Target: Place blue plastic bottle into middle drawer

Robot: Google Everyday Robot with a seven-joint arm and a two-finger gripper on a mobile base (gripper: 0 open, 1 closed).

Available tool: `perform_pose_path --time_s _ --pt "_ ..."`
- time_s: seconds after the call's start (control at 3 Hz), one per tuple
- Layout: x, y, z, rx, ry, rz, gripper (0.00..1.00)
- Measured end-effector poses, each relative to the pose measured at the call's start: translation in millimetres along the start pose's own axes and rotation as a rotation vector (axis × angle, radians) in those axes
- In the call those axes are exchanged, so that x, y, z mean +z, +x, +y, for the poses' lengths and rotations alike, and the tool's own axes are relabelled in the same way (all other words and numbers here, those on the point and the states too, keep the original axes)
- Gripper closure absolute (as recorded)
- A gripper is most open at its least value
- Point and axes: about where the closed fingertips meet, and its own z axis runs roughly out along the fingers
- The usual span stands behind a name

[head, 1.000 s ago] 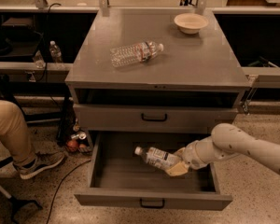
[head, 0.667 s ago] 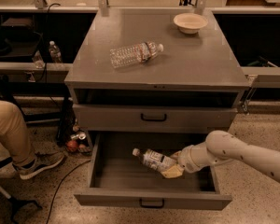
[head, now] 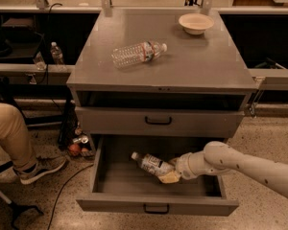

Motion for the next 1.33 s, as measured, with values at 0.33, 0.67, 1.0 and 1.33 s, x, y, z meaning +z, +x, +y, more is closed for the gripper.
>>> perform_pose_path --time_s 0.33,0.67,1.0,1.33 --pt "16.0 -0.5 -3.1 0.001 -0.002 -0.023 0.84" --pt "31.3 0.9 -4.0 0.011 -0.013 -0.040 0.53" --pt "36.1 2.3 -4.5 0.015 -0.026 -0.046 0.30" --pt "34.9 1.5 -5.0 0.014 -0.031 -0.053 0.07"
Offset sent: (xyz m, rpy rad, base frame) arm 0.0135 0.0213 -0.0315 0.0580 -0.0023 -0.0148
